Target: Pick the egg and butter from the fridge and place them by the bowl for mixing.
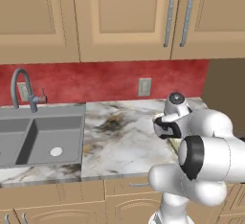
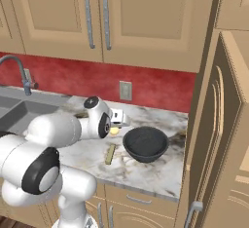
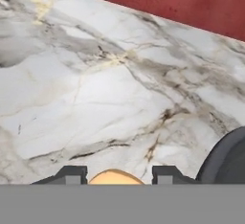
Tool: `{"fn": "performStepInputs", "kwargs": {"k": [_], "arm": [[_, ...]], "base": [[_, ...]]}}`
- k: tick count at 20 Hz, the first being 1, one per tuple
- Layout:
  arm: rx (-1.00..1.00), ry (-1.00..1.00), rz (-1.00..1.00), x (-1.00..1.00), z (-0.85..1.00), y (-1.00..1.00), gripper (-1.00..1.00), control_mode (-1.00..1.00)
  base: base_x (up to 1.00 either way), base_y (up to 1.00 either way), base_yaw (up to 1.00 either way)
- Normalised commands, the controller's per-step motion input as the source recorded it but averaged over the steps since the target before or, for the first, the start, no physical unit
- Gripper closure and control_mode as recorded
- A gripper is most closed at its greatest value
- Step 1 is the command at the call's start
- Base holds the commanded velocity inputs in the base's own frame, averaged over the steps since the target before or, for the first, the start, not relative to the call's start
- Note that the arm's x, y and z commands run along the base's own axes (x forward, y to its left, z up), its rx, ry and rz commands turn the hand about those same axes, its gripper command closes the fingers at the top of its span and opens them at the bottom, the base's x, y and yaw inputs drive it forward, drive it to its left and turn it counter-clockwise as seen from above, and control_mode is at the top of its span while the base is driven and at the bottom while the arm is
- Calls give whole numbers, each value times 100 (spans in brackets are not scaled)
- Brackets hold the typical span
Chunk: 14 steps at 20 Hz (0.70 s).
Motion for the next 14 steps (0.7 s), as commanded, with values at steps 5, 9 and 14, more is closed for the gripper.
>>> {"fn": "performStepInputs", "kwargs": {"k": [5,9,14], "arm": [[-2,1,0,10,-15,0,-100,-100],[0,0,0,-5,8,0,-100,-100],[2,-14,0,-82,91,15,-100,-100]], "base": [[0,0,0],[0,0,0],[0,0,0]]}}
